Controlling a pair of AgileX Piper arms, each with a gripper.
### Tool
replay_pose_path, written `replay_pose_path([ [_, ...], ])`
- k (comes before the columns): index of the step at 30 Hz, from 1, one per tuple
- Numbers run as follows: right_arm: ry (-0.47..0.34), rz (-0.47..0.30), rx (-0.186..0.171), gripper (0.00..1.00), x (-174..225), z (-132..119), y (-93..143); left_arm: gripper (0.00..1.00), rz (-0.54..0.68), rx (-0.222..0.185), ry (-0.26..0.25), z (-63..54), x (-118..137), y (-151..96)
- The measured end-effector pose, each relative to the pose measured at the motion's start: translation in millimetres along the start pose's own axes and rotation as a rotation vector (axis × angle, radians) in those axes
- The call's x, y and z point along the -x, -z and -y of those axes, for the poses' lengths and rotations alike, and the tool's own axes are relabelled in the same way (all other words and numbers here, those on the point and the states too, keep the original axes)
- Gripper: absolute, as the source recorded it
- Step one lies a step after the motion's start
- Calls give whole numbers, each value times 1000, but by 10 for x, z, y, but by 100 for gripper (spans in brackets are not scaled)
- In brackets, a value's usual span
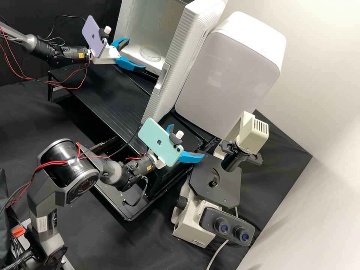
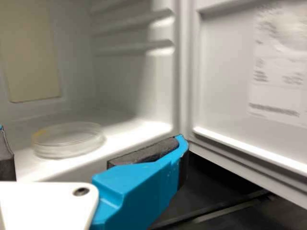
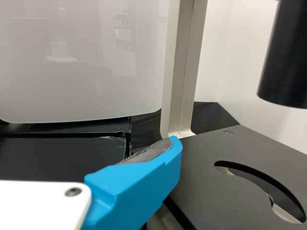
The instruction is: Take the petri dish out of the incubator
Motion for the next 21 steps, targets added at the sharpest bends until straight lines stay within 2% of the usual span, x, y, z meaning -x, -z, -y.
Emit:
replay_pose_path([
  [11,0,0,0,100,0,0,0,100,-40,39,-37,-150,-84,75],
  [16,0,0,0,100,0,0,0,100,-44,17,-24,-152,-210,73],
  [21,0,0,0,100,0,0,0,100,-62,53,-30,-164,-335,79],
])
